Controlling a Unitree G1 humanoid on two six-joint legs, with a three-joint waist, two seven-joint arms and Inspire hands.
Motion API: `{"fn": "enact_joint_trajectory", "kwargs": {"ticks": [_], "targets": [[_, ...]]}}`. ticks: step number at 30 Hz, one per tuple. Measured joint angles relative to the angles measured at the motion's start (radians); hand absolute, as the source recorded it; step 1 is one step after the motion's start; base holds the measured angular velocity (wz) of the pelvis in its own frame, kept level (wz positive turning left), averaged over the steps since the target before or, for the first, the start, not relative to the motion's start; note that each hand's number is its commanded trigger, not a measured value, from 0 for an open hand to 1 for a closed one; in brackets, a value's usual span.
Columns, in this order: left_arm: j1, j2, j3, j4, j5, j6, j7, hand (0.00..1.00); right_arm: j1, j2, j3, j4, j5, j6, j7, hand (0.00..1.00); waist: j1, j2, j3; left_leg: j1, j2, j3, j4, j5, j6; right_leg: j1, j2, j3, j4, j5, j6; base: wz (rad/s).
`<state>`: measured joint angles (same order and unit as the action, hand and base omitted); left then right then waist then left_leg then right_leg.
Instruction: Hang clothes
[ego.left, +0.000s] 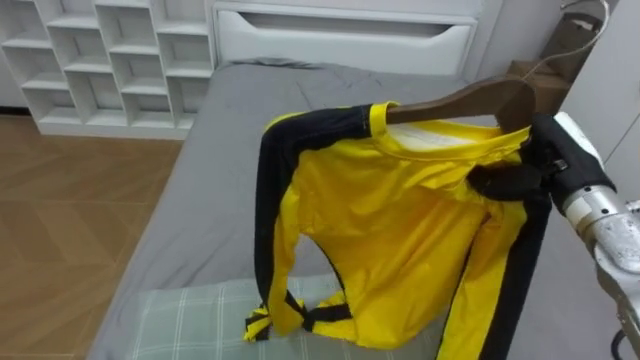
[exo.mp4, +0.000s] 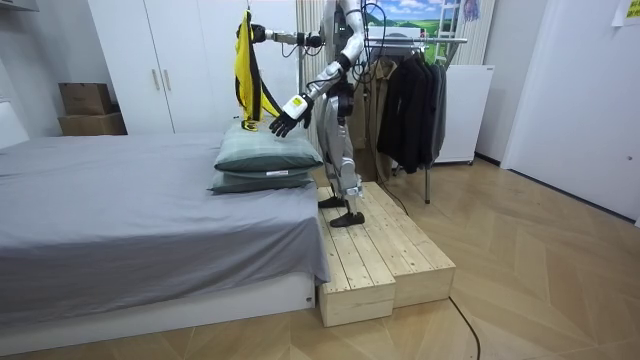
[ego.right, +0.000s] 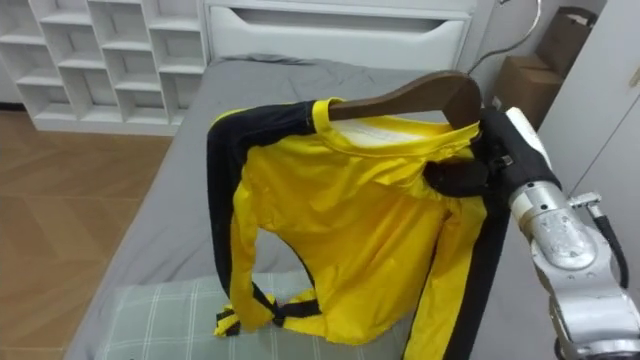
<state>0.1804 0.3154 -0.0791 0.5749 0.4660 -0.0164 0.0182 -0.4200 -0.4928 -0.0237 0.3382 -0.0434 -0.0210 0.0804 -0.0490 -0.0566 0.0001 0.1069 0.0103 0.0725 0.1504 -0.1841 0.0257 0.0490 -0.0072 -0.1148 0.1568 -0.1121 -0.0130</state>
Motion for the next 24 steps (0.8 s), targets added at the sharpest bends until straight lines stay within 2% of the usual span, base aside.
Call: {"fn": "enact_joint_trajectory", "kwargs": {"ticks": [3, 7, 13, 15, 18, 20, 22, 24], "targets": [[0.004, -0.005, 0.0, 0.01, -0.002, -0.006, 0.002, 0.0, 0.029, -0.008, 0.0, -0.023, -0.016, 0.0, -0.001, 1.0, -0.001, -0.001, -0.001, 0.01, 0.001, 0.01, -0.003, 0.0, 0.0, 0.0, 0.001, 0.01, 0.01, 0.0, 0.0, -0.1], [0.008, -0.016, 0.0, 0.026, -0.003, -0.009, 0.02, 0.0, 0.092, -0.014, -0.001, -0.045, -0.032, 0.0, -0.01, 1.0, 0.004, -0.011, -0.0071, 0.008, 0.007, 0.026, -0.003, -0.001, 0.001, -0.015, 0.0, 0.025, 0.021, 0.0, 0.0, -0.11], [0.011, -0.019, 0.0, 0.046, -0.003, -0.009, 0.024, 0.0, 0.188, -0.014, -0.021, -0.048, -0.045, 0.0, -0.013, 1.0, 0.004, -0.017, -0.0061, 0.028, 0.011, 0.066, -0.007, -0.011, 0.005, -0.019, 0.005, 0.058, 0.041, 0.0, 0.0, -0.17], [0.012, -0.019, 0.001, 0.047, -0.001, -0.01, 0.025, 0.0, 0.221, -0.013, -0.025, -0.048, -0.046, 0.0, -0.012, 1.0, 0.003, -0.023, -0.0052, 0.027, 0.012, 0.091, -0.006, -0.013, 0.006, -0.032, 0.009, 0.08, 0.05, -0.001, 0.001, -0.34], [0.013, -0.019, 0.002, 0.047, 0.008, -0.014, 0.031, 0.0, 0.262, -0.012, -0.046, -0.051, -0.046, 0.0, -0.012, 1.0, 0.0, -0.034, -0.0047, 0.028, 0.014, 0.117, -0.005, -0.015, 0.006, -0.043, 0.01, 0.087, 0.056, -0.001, 0.001, -0.28], [0.018, -0.019, 0.013, 0.047, 0.008, -0.016, 0.045, 0.0, 0.278, -0.012, -0.053, -0.054, -0.077, 0.0, -0.012, 1.0, 0.003, -0.046, 0.0001, 0.024, 0.016, 0.161, -0.005, -0.017, 0.006, -0.085, 0.011, 0.09, 0.086, 0.001, -0.001, -0.61], [0.028, -0.022, 0.03, 0.047, 0.01, -0.016, 0.046, 0.0, 0.283, -0.012, -0.053, -0.077, -0.114, 0.0, -0.01, 1.0, 0.015, -0.047, 0.0002, 0.023, 0.025, 0.22, -0.005, -0.025, 0.003, -0.122, 0.013, 0.077, 0.1, 0.013, -0.006, -0.93], [0.04, -0.022, 0.043, 0.048, 0.005, -0.016, 0.056, 0.0, 0.283, -0.01, -0.053, -0.096, -0.13, 0.0, -0.001, 1.0, 0.032, -0.047, 0.0005, 0.026, 0.039, 0.291, 0.003, -0.035, -0.001, -0.145, 0.007, -0.001, 0.102, 0.031, -0.023, -1.08]]}}
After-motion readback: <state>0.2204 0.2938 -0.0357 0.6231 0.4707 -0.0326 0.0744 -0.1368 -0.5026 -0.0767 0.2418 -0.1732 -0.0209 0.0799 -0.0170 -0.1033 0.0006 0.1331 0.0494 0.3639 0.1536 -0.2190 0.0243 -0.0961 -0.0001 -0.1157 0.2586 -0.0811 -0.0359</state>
